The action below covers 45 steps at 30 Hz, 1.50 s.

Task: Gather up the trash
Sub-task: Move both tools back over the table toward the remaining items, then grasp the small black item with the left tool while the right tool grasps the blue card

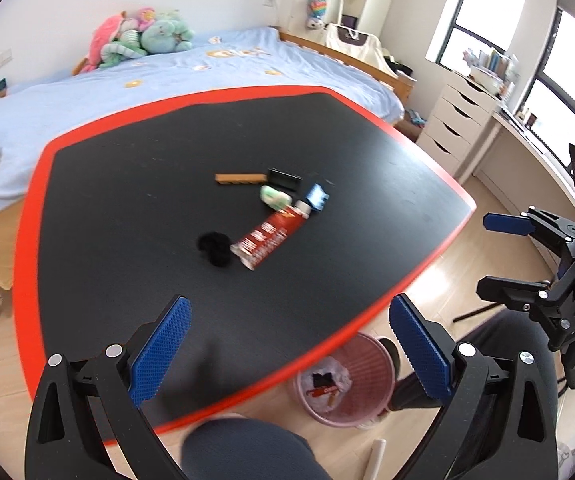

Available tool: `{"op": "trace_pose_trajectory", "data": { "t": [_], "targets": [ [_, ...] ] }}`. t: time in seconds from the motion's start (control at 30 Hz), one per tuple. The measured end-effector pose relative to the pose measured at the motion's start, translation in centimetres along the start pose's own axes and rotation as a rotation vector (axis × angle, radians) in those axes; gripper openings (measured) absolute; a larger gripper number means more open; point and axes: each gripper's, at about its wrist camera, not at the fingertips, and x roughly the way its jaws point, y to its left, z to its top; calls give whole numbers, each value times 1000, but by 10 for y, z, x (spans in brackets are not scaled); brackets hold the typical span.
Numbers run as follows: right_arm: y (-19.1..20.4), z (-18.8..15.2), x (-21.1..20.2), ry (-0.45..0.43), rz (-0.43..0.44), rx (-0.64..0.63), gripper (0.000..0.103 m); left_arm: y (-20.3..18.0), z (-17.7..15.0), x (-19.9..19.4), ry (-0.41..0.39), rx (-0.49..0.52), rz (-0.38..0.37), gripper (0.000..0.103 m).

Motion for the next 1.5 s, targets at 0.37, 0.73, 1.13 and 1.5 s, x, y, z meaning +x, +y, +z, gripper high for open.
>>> {"op": "trace_pose_trajectory", "data": {
  "t": [0.37, 0.73, 1.13, 1.5],
  "targets": [
    [-13, 45, 61, 53, -2, -53, 100, 45, 19, 49, 81, 10, 32, 95],
    [-22, 66, 124, 111, -23, -81, 100, 70, 16, 87, 134, 17, 51, 95],
    [-32, 78, 165, 124, -34, -107, 79, 72, 22, 98, 94, 68, 72, 95],
    [-21, 83, 166, 97, 4, -147, 32, 68, 33, 96, 90, 66, 111, 24]
  ]
}}
